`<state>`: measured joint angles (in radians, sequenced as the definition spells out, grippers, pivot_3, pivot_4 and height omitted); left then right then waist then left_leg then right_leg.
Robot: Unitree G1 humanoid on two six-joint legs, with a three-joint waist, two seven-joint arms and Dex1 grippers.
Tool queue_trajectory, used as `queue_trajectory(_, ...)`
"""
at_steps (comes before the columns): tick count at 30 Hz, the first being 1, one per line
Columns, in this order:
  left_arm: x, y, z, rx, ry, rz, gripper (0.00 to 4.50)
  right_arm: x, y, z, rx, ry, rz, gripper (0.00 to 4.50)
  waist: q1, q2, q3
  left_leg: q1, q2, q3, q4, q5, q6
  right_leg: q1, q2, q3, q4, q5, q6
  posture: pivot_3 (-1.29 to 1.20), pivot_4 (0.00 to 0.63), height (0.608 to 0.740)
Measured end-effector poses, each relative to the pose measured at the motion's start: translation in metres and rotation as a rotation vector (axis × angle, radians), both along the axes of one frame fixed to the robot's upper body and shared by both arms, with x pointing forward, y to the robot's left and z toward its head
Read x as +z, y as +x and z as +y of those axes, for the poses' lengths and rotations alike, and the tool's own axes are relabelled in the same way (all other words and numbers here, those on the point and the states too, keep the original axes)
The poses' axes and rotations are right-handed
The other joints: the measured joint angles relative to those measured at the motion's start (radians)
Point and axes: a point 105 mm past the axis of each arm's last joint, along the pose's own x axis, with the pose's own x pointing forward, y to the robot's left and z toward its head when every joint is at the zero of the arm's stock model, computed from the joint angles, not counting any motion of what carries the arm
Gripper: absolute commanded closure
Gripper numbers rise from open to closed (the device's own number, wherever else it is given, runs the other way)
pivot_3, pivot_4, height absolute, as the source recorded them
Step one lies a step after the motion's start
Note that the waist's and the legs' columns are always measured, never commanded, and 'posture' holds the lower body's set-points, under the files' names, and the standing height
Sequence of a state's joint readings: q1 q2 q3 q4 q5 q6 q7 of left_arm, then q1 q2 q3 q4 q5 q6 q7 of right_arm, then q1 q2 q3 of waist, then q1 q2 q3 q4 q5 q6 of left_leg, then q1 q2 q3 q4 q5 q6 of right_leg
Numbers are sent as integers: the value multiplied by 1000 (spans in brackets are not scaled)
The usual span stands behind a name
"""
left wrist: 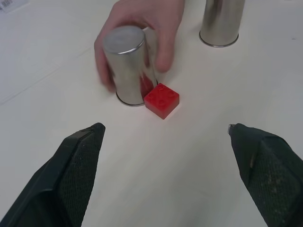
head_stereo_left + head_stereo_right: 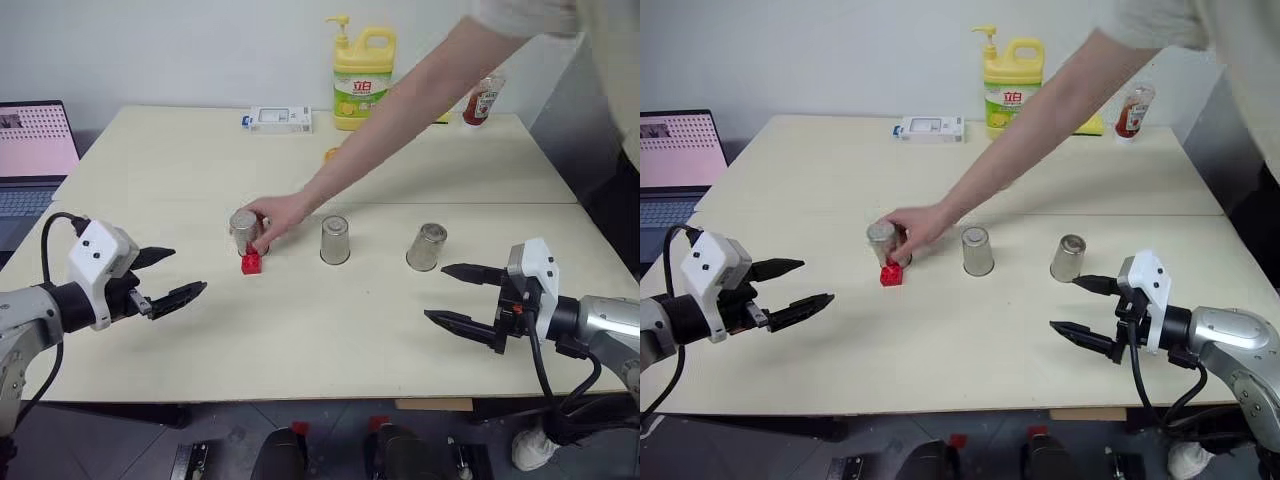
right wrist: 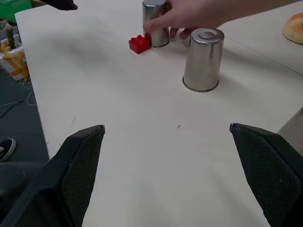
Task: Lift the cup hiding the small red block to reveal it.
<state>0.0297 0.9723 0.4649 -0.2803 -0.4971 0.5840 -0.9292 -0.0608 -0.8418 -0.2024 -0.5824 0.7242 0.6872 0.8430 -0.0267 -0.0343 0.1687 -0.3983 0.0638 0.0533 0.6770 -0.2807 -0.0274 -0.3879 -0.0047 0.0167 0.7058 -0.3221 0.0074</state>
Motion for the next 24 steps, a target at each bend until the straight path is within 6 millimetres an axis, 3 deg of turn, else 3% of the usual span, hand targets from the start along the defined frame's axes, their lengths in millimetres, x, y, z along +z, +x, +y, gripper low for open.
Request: queue_trajectory(24, -2, 1, -1, -5, 9, 7, 49, -1, 1, -1, -9, -13, -16, 0, 0, 0, 0, 0, 0, 0, 0, 0, 0, 0, 0, 0, 0, 0, 0, 0, 150, 740)
